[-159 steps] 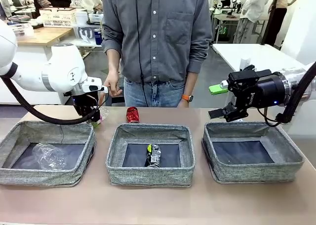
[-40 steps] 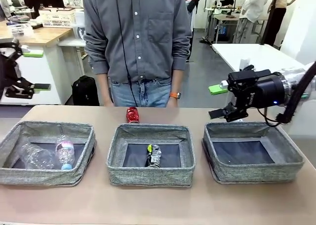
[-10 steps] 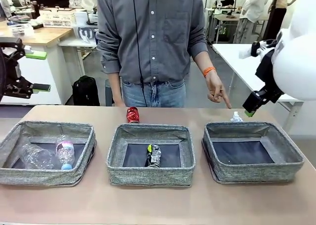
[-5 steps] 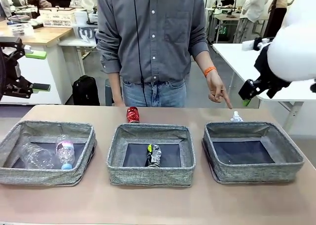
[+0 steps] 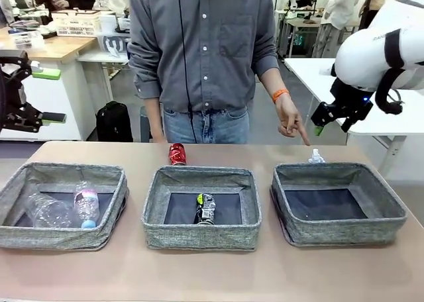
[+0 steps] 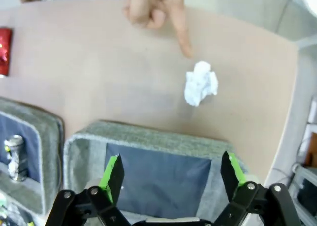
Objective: Sort the waste into the appropriate baskets.
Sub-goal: Pick up the waste item pointed out by the person.
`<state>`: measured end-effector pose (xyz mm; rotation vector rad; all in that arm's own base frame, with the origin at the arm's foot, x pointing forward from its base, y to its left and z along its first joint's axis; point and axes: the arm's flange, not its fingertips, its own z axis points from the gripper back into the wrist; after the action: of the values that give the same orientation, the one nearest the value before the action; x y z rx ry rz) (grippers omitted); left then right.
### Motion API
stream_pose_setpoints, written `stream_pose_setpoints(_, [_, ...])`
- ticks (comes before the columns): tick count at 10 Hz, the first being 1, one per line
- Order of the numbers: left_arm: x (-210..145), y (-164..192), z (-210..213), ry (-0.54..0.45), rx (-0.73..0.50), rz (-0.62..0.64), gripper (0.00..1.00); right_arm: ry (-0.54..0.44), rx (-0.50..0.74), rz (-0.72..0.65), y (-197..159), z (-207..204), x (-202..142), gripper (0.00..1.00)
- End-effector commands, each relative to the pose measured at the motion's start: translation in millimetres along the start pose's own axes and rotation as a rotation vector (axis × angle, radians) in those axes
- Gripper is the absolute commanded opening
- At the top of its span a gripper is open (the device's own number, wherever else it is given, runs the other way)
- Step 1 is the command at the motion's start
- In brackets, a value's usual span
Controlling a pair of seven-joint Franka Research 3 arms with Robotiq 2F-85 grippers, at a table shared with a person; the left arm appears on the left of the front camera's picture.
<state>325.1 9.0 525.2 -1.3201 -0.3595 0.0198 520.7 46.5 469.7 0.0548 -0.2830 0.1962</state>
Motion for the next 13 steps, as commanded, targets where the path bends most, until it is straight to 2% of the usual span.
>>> stream_pose_setpoints(1, [-0.1, -3.1, 0.9, 0.009, 0.001, 0.005, 1.0, -0.009, -0.061, -0.054, -3.4, 12.6, -7.4, 1.0])
stream_pose_setpoints(2, [-0.1, -3.1, 0.9, 0.009, 0.001, 0.005, 1.0, 0.0, 0.0, 0.0, 0.0, 0.0, 0.0, 1.0])
stream_pose_setpoints(3, [-0.1, -3.1, 0.9, 0.009, 0.001, 0.005, 1.0, 0.041, 0.004, -0.101, -14.9, -17.2, 17.9, 1.0])
stream_pose_setpoints(5, [-0.1, -3.1, 0.9, 0.009, 0.001, 0.005, 1.0, 0.068, 0.029, -0.077, -27.2, -39.4, 39.3, 1.0])
stream_pose_setpoints(8, [-0.1, -3.1, 0.9, 0.009, 0.001, 0.005, 1.0, 0.096, -0.048, -0.106, -35.6, -90.6, 52.2, 1.0])
stream_pose_setpoints(9, [-0.1, -3.1, 0.9, 0.009, 0.001, 0.005, 1.0, 0.095, -0.148, -0.113, -35.4, -108.0, 52.4, 1.0])
stream_pose_setpoints(12, [-0.1, -3.1, 0.9, 0.009, 0.001, 0.005, 1.0, 0.064, -0.015, -0.135, -39.6, -144.6, 50.8, 1.0])
stream_pose_setpoints(13, [-0.1, -3.1, 0.9, 0.009, 0.001, 0.005, 1.0, 0.069, -0.017, -0.175, -43.2, -156.4, 50.5, 1.0])
